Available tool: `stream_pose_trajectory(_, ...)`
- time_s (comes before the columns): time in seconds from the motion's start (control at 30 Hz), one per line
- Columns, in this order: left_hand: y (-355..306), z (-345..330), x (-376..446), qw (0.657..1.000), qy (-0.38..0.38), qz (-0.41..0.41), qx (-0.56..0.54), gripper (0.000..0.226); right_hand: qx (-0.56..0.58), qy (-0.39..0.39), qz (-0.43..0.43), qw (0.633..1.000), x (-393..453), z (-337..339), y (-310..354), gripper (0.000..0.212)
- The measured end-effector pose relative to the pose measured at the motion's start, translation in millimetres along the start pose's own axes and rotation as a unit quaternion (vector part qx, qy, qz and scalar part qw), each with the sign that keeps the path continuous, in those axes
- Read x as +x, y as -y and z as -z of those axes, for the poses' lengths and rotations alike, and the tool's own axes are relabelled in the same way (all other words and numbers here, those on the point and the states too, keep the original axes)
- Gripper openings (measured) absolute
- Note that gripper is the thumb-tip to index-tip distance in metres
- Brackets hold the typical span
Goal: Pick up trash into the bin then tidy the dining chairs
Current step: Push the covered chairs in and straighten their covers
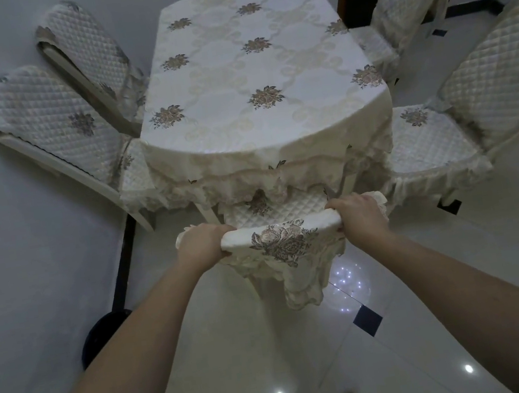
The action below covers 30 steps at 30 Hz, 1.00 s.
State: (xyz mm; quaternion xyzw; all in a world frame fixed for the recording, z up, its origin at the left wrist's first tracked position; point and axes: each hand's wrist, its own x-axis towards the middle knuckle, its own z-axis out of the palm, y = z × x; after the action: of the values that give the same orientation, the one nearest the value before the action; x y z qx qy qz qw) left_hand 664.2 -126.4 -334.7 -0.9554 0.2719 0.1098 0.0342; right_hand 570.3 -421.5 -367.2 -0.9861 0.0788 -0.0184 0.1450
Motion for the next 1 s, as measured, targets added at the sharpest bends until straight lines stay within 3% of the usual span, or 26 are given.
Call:
stream_pose_trajectory(0.6,-11,1,28,0.998,0.048,0.027,0.004,0.017,-0.023,-0.013,-0.010,1.000,28,-9,-20,0.033)
stream_pose_trajectory(0.8,-6,-8,29,0.999,0.029,0.019,-0.013,0.020,-0.030,-0.020,0.004,0.999,26,-10,-24,0.031)
stream_pose_trajectory(1.0,3,-26,30,0.999,-0.025,0.031,-0.005,0.051,-0.054,0.020,-0.001,0.998,24,-5,-26,0.042)
